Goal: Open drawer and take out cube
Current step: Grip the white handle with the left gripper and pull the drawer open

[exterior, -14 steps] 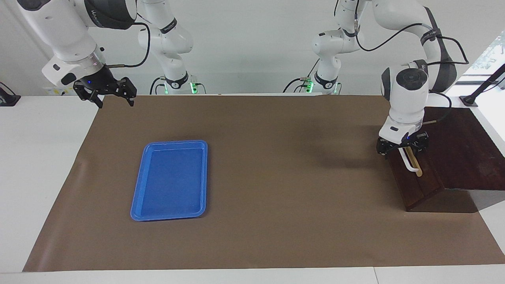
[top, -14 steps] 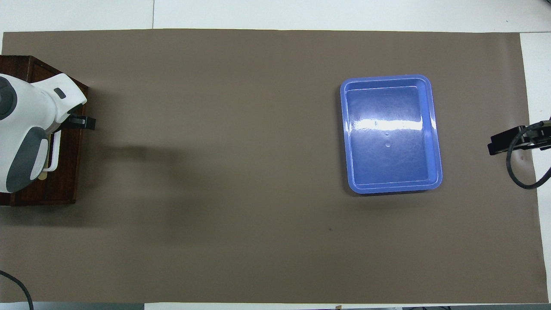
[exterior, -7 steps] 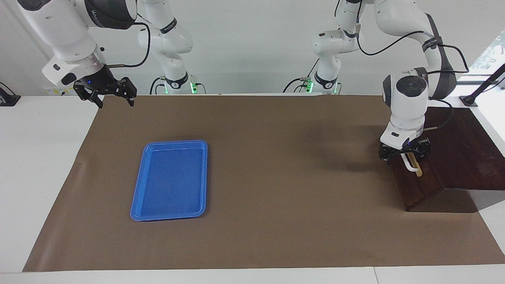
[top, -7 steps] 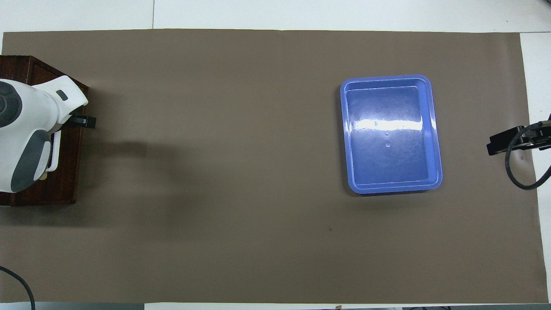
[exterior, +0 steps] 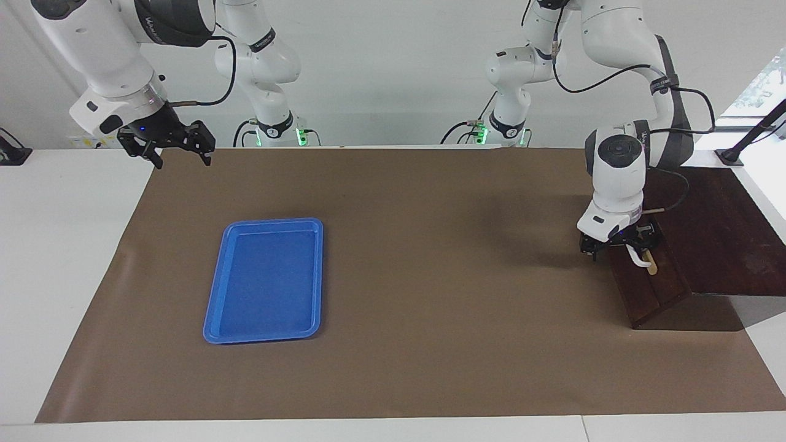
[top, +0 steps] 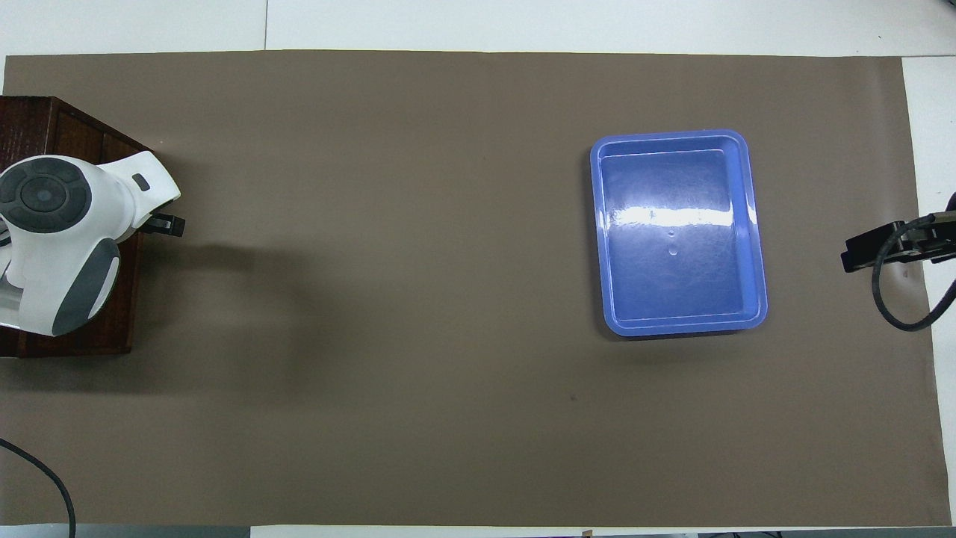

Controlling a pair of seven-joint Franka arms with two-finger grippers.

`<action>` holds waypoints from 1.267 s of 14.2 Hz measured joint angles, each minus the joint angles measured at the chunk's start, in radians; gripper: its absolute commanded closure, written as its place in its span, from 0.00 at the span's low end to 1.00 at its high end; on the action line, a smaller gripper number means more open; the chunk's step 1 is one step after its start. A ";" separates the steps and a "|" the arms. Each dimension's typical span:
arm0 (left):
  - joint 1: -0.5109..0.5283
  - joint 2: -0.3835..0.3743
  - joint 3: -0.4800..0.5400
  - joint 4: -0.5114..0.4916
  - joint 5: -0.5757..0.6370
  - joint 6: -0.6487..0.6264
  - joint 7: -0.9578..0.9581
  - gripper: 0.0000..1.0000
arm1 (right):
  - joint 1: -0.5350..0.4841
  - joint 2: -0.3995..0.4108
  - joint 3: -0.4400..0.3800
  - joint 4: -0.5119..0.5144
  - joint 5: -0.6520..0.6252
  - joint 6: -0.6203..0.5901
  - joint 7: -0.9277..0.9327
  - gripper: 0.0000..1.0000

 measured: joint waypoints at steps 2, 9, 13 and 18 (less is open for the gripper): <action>-0.010 0.000 -0.003 0.001 0.001 0.003 -0.030 0.00 | 0.000 -0.001 0.000 -0.001 0.000 0.000 0.000 0.00; -0.146 -0.001 -0.007 0.007 -0.078 -0.008 -0.184 0.00 | 0.000 -0.001 0.000 -0.003 0.000 0.000 0.000 0.00; -0.192 -0.002 -0.006 0.008 -0.117 -0.011 -0.257 0.00 | 0.000 -0.002 0.000 -0.004 0.000 0.000 0.000 0.00; -0.240 -0.002 -0.006 0.012 -0.146 -0.024 -0.296 0.00 | 0.000 -0.002 0.000 -0.004 0.000 0.000 0.000 0.00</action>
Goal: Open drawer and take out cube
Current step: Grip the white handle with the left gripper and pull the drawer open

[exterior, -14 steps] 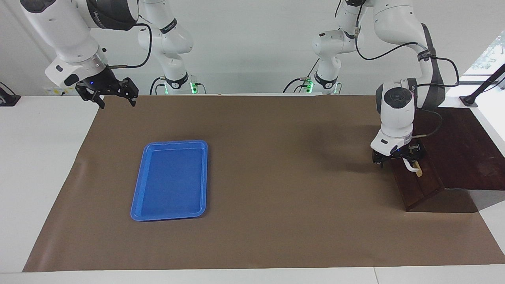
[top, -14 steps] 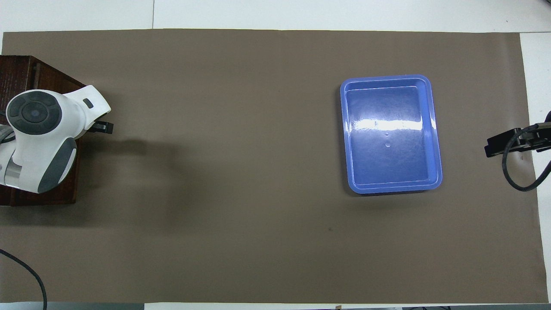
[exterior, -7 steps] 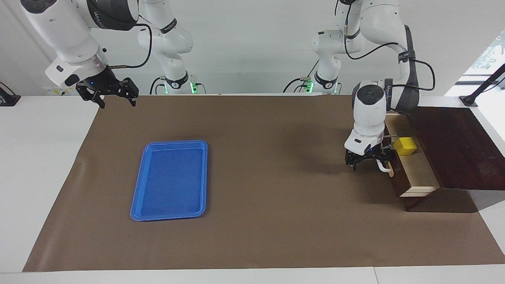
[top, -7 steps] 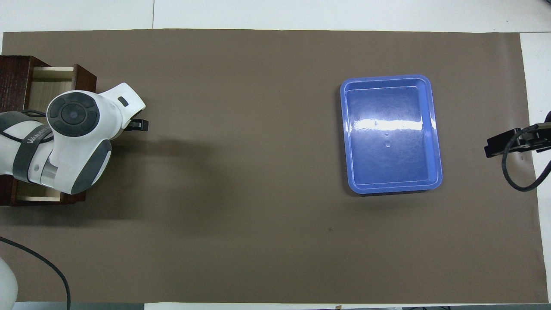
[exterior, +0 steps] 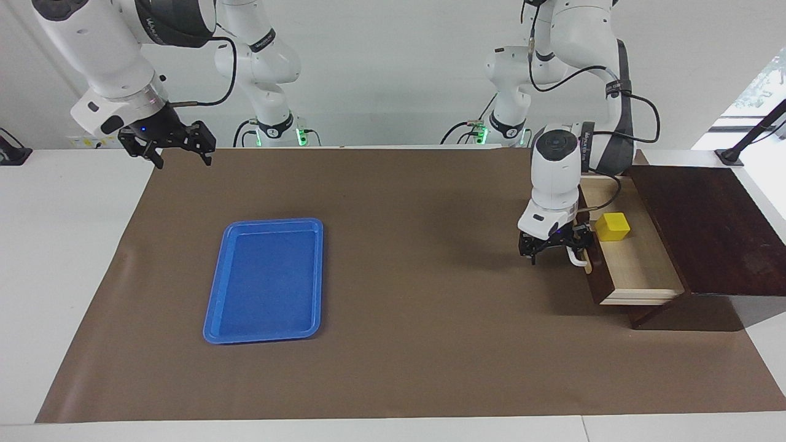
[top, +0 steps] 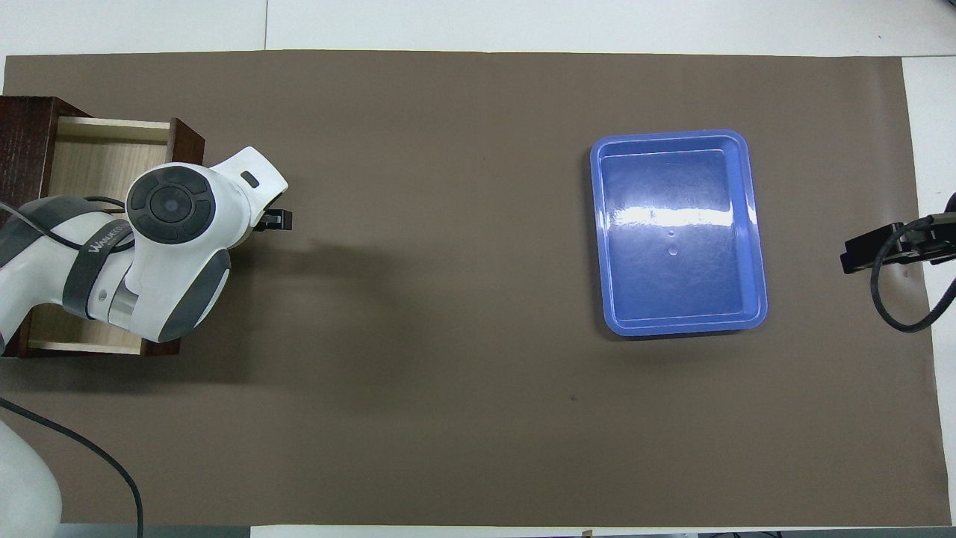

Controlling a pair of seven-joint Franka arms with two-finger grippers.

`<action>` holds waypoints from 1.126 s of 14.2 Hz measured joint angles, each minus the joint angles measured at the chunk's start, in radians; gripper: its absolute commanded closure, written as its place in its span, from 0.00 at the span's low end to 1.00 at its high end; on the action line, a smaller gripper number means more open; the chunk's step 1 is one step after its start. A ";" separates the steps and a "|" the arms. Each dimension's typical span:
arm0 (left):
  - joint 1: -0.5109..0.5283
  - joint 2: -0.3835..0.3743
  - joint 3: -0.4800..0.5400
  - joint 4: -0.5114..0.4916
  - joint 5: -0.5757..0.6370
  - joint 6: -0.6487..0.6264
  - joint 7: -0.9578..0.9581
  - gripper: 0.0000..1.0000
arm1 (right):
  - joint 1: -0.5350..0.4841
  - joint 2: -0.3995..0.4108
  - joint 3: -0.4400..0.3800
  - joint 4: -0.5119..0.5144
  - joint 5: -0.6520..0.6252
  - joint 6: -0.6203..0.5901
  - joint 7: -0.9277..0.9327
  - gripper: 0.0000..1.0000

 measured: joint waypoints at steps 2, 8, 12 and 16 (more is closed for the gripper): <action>-0.021 0.000 -0.003 0.002 -0.011 -0.006 -0.010 0.00 | 0.000 0.000 0.000 0.000 0.000 0.000 0.000 0.00; -0.049 0.000 -0.006 0.004 -0.013 -0.027 -0.028 0.00 | 0.000 0.000 0.000 0.000 0.000 0.000 0.000 0.00; -0.048 0.000 0.000 0.008 -0.015 -0.033 -0.028 0.00 | 0.000 0.000 0.000 0.000 0.000 0.000 0.000 0.00; -0.041 0.001 0.004 0.066 -0.029 -0.137 -0.028 0.00 | 0.000 0.000 0.000 0.000 0.000 0.000 0.000 0.00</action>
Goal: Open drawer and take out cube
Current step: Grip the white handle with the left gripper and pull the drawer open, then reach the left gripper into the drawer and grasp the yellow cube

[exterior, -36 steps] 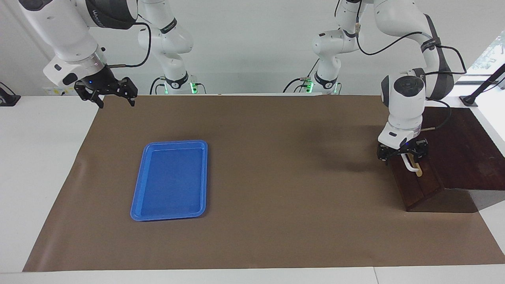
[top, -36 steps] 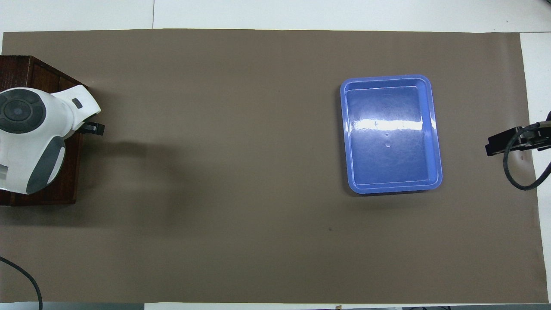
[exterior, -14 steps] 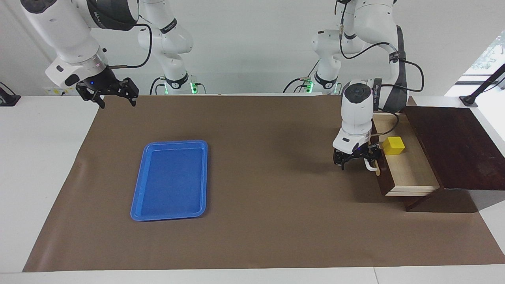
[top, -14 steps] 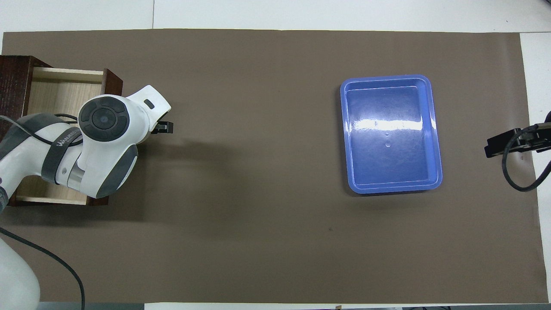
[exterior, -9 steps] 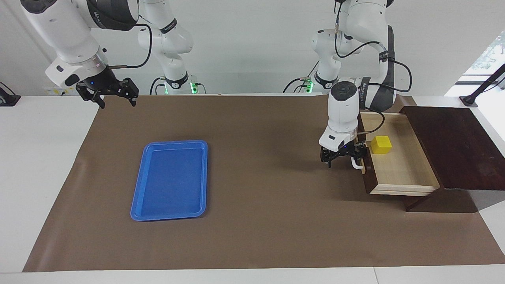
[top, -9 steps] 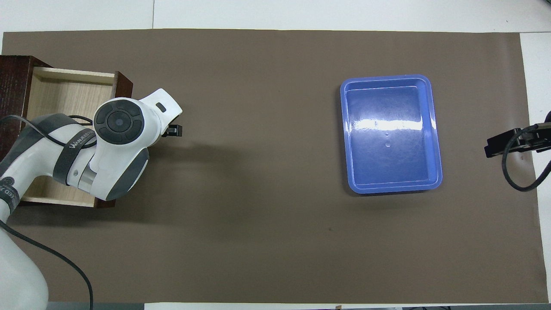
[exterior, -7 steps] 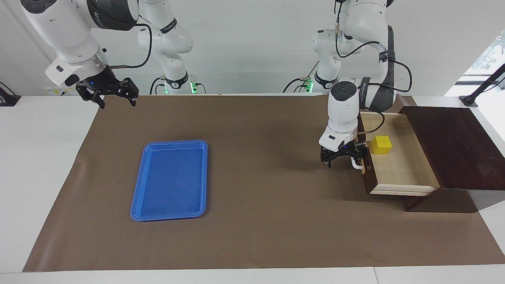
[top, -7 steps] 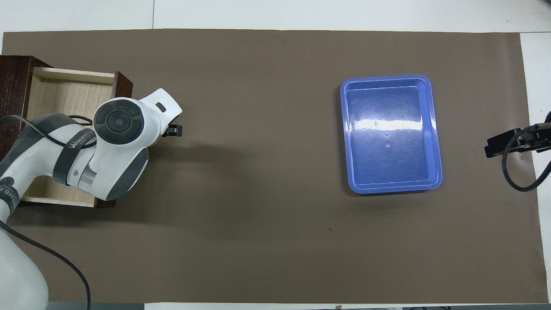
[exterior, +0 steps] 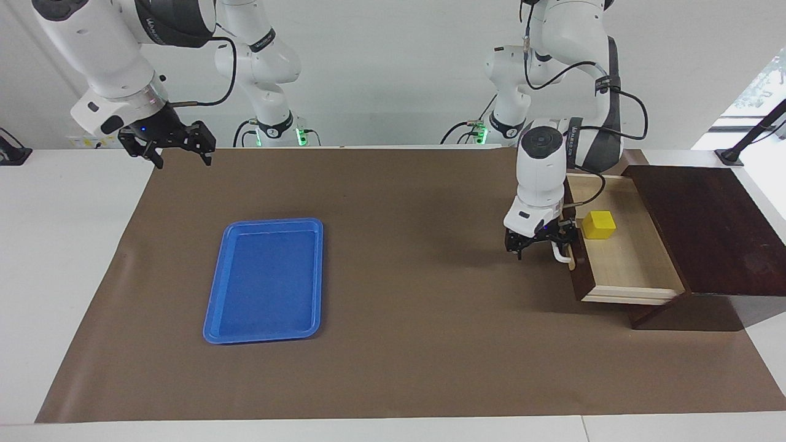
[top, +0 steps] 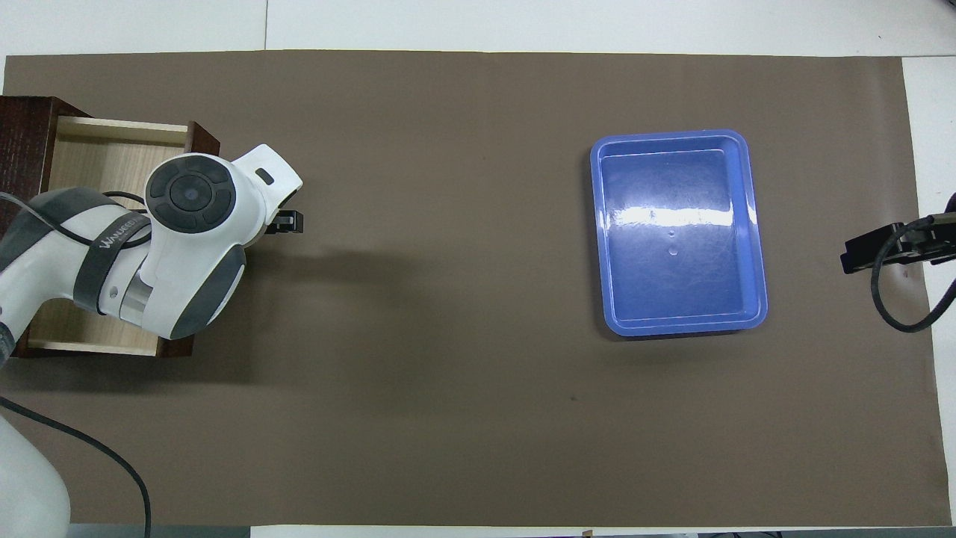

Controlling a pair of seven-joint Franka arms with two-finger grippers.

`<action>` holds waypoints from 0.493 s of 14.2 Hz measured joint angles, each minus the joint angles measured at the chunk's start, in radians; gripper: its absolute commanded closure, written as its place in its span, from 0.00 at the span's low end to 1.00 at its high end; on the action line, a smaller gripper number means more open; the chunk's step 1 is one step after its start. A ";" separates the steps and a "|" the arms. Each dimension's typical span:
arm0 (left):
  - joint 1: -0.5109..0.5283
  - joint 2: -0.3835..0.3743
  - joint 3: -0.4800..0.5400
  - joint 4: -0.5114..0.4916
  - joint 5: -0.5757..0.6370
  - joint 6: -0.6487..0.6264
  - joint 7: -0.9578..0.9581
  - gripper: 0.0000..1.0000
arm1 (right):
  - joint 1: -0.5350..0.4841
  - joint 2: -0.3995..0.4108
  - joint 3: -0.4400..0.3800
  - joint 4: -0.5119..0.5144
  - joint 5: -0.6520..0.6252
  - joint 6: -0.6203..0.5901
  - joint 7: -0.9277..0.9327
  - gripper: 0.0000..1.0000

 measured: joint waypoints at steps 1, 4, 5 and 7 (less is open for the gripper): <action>0.000 0.000 0.000 0.013 -0.001 -0.020 -0.001 0.00 | 0.000 0.000 0.000 0.000 0.000 0.000 0.000 0.00; 0.000 0.000 0.001 0.032 -0.001 -0.048 -0.006 0.00 | 0.000 0.000 0.000 0.000 0.000 0.000 0.000 0.00; 0.000 0.000 0.001 0.045 -0.003 -0.070 -0.012 0.00 | 0.001 0.000 0.000 0.000 0.000 0.000 0.000 0.00; 0.001 -0.001 0.002 0.113 -0.027 -0.172 -0.021 0.00 | 0.002 0.000 0.000 0.000 0.000 0.000 0.000 0.00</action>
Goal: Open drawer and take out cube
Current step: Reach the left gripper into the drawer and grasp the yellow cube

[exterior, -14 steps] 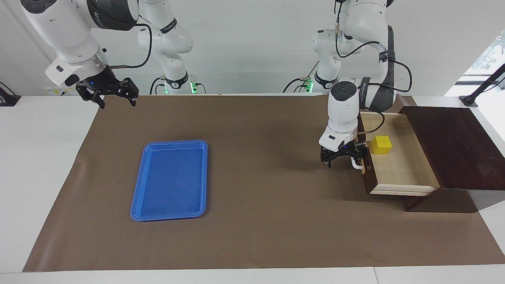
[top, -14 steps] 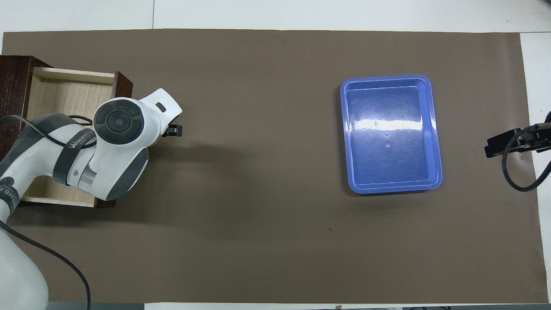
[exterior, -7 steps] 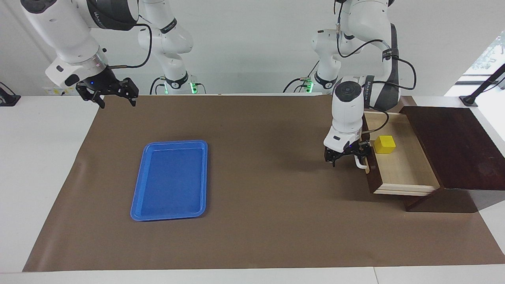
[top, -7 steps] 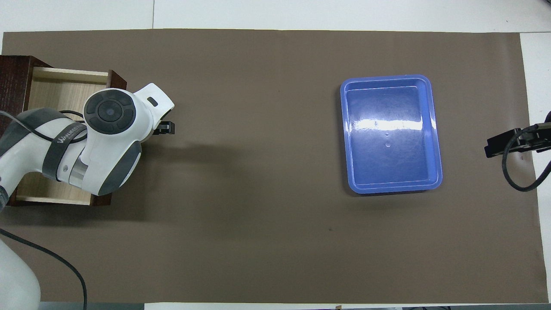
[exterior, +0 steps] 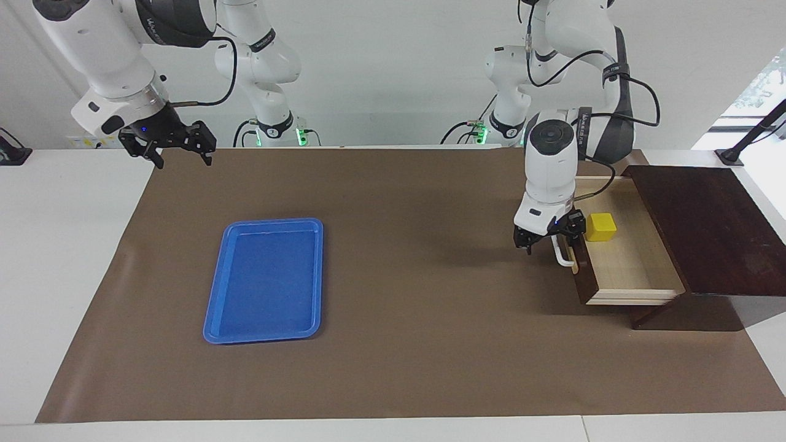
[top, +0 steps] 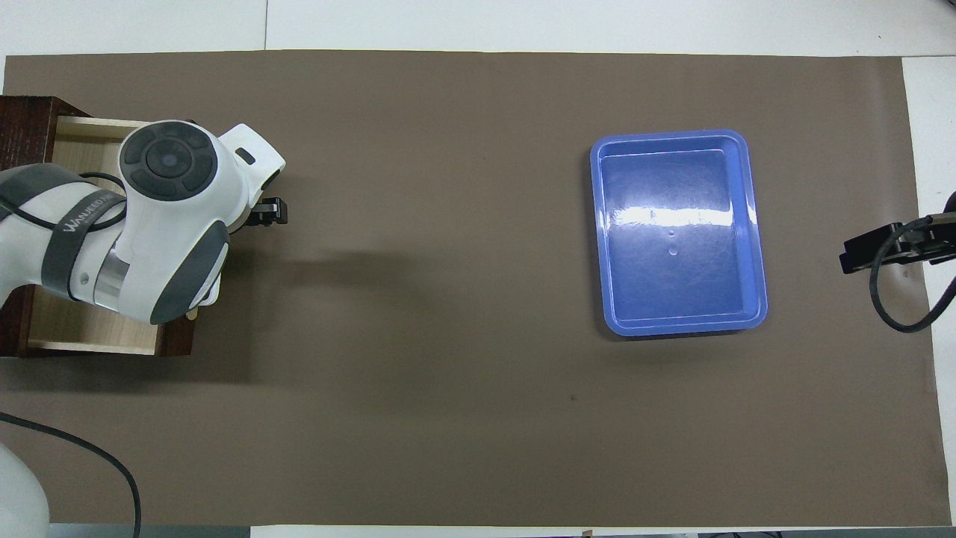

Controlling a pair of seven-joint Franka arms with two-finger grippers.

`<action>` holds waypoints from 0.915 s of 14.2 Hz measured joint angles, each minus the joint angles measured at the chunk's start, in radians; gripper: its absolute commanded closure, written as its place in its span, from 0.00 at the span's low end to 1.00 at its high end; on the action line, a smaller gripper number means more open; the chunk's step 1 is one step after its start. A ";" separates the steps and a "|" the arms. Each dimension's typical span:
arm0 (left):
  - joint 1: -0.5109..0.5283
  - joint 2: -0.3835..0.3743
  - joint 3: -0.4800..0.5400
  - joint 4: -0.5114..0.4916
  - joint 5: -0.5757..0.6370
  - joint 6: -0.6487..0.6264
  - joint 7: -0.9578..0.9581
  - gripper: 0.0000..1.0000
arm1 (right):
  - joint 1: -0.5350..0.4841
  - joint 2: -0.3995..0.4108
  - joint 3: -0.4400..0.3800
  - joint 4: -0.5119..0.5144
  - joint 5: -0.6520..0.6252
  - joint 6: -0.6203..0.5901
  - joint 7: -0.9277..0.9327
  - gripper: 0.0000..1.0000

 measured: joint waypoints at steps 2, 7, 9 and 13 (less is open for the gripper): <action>0.006 -0.002 0.008 0.114 -0.065 -0.123 -0.004 0.00 | 0.001 0.000 0.000 0.000 0.000 0.000 0.000 0.00; 0.209 -0.061 0.025 0.213 -0.190 -0.240 -0.081 0.00 | 0.001 -0.001 0.000 0.000 0.000 0.000 0.000 0.00; 0.272 -0.075 0.027 0.192 -0.202 -0.235 -0.280 0.00 | 0.001 -0.001 0.000 0.000 0.000 0.000 0.000 0.00; 0.296 -0.103 0.025 0.051 -0.220 -0.086 -0.699 0.00 | 0.002 -0.001 0.002 0.000 0.000 0.000 0.000 0.00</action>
